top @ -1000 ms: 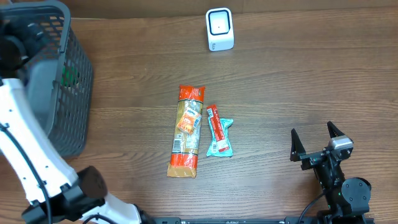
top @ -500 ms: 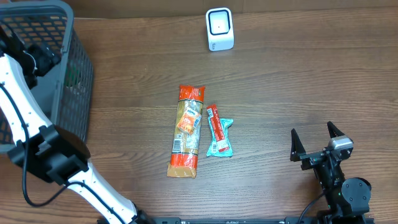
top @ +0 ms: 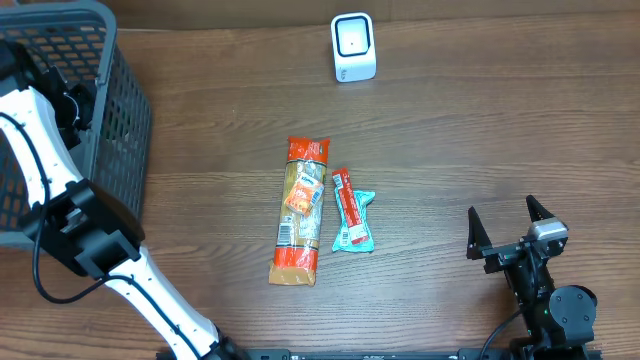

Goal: Scan the item barcode
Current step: 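Lower the left gripper into the basket and grasp the green-capped jar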

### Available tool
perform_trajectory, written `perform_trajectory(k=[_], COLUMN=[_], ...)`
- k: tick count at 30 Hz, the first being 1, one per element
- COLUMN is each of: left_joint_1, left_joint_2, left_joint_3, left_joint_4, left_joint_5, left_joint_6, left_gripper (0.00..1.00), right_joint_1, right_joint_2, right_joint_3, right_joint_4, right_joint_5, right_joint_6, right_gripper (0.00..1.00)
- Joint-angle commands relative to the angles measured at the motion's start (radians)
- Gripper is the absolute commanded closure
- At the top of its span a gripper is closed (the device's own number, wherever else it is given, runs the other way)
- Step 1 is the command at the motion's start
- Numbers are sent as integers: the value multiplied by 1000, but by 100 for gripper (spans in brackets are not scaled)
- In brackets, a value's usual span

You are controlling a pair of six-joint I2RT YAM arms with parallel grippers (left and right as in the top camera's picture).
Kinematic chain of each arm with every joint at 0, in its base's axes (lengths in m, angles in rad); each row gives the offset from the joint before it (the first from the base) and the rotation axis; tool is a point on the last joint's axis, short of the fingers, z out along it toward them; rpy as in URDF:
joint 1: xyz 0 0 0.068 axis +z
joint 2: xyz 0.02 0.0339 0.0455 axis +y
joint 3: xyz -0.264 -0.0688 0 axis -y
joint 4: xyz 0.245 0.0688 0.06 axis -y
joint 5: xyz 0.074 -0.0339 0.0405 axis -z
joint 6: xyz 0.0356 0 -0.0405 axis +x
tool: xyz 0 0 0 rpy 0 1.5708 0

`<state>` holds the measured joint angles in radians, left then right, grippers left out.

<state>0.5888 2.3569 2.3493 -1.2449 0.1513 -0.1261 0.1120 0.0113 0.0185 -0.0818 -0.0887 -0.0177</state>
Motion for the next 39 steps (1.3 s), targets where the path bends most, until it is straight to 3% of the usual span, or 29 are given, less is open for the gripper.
perform_trajectory(k=[1, 5, 11, 19, 27, 39], left_joint_1=[-8, -8, -6, 3, 45, 49], left_joint_2=[23, 56, 97, 95, 94, 62], left_joint_3=[-8, -8, -9, -9, 10, 184], left_joint_4=[2, -9, -27, -41, -79, -89], left_joint_5=[34, 33, 18, -147, -193, 99], left_joint_6=[16, 14, 14, 6, -39, -39], left_gripper=[5, 7, 17, 29, 27, 7], right_joint_1=[2, 2, 2, 2, 2, 2], right_joint_2=[-7, -7, -8, -7, -7, -7], right_joint_3=[-11, -11, -11, -11, -11, -11], right_joint_4=[5, 5, 5, 5, 5, 5], right_joint_5=[8, 8, 8, 8, 8, 8], right_joint_6=[9, 9, 9, 9, 9, 9], right_gripper=[0, 0, 0, 0, 0, 0])
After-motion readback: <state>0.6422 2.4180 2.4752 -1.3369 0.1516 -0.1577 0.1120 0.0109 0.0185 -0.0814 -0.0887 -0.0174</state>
